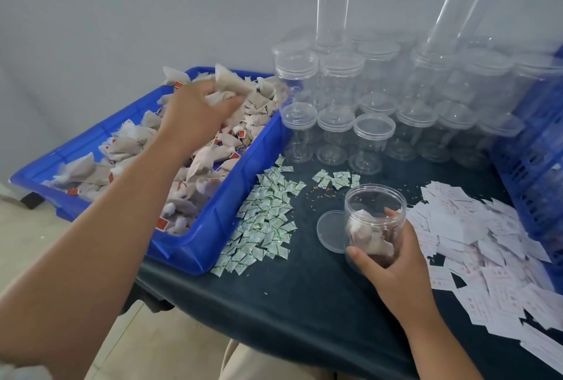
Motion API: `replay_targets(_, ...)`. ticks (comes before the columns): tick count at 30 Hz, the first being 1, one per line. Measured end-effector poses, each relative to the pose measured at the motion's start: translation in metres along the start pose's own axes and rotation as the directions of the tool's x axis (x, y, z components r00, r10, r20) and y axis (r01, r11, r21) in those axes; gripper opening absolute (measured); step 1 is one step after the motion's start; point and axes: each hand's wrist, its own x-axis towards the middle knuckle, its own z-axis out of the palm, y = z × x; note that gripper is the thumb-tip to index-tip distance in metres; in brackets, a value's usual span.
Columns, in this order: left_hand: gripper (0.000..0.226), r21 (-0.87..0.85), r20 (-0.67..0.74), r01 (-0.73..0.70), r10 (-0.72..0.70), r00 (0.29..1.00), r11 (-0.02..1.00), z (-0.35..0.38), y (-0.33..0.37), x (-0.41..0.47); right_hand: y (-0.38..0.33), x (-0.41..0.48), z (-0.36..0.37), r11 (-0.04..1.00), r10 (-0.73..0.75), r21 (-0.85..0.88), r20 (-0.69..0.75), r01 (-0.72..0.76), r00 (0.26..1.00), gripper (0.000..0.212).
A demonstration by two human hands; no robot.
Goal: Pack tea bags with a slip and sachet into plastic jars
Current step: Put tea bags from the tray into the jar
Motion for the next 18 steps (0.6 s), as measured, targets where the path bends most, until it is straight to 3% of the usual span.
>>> replay_targets(8, 0.017, -0.28, 0.04, -0.119, 0.135, 0.99, 0.953, 0.015, 0.088, -0.016, -0.006, -0.002, -0.002, 1.0, 0.004, 0.002, 0.013, -0.004, 1.0, 0.065)
replay_targets(14, 0.011, -0.502, 0.043, -0.158, 0.207, 0.977, 0.85, 0.024, 0.134, -0.026, -0.009, -0.002, -0.004, 1.0, 0.022, 0.0, 0.038, -0.022, 0.999, 0.069)
replay_targets(18, 0.012, -0.594, 0.154, -0.144, 0.287, 0.945, 0.792, 0.042, 0.156, -0.038, -0.007, -0.001, -0.004, 0.999, 0.029, 0.015, 0.041, -0.03, 0.999, 0.068)
